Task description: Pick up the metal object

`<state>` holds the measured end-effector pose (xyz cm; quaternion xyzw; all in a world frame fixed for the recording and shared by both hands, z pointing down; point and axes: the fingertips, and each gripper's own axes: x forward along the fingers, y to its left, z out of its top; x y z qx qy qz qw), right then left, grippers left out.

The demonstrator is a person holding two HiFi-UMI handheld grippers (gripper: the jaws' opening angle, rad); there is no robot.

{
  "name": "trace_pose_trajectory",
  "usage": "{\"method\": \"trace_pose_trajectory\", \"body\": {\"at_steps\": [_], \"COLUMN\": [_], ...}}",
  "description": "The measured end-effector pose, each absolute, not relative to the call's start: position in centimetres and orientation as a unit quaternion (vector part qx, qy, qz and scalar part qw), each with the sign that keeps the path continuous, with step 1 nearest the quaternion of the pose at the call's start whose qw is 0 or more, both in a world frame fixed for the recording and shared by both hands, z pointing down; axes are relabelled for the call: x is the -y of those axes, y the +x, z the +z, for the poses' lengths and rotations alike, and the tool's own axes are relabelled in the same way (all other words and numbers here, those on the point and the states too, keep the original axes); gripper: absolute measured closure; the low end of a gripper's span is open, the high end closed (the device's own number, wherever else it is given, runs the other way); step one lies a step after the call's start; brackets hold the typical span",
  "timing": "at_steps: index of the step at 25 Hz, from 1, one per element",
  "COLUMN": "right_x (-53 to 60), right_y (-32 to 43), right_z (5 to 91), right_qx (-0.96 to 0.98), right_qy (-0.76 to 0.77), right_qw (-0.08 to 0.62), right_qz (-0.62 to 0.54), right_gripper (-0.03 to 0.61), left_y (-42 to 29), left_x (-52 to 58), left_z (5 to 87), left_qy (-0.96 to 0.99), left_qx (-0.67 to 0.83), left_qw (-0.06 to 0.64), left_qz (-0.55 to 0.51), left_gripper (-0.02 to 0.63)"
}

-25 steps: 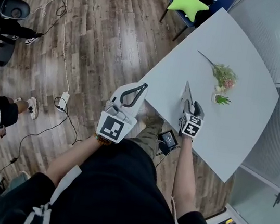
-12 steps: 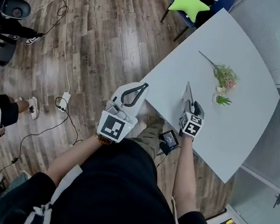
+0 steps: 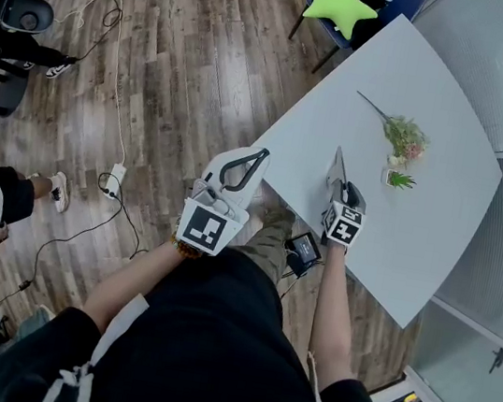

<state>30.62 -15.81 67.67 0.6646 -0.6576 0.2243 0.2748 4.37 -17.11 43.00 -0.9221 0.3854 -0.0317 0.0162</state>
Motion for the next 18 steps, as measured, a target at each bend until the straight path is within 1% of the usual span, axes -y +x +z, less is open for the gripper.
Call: {"method": "trace_pose_trajectory", "body": {"at_steps": [4, 18], "right_x": [15.74, 15.76], "right_y": [30.96, 31.13], "right_z": [67.7, 67.62], "right_qx": [0.655, 0.658], "right_qy": [0.666, 0.664], "right_qw": [0.277, 0.272], "right_qz": [0.224, 0.228], "right_gripper": [0.503, 0.515], "left_y": [4.35, 4.39], "left_x": [17.01, 16.82], "left_z": [42.94, 42.81], "left_qy": [-0.921, -0.921], "left_qx": [-0.388, -0.388], "left_qw": [0.014, 0.017], "left_qz": [-0.028, -0.029], "left_gripper": [0.603, 0.603]}}
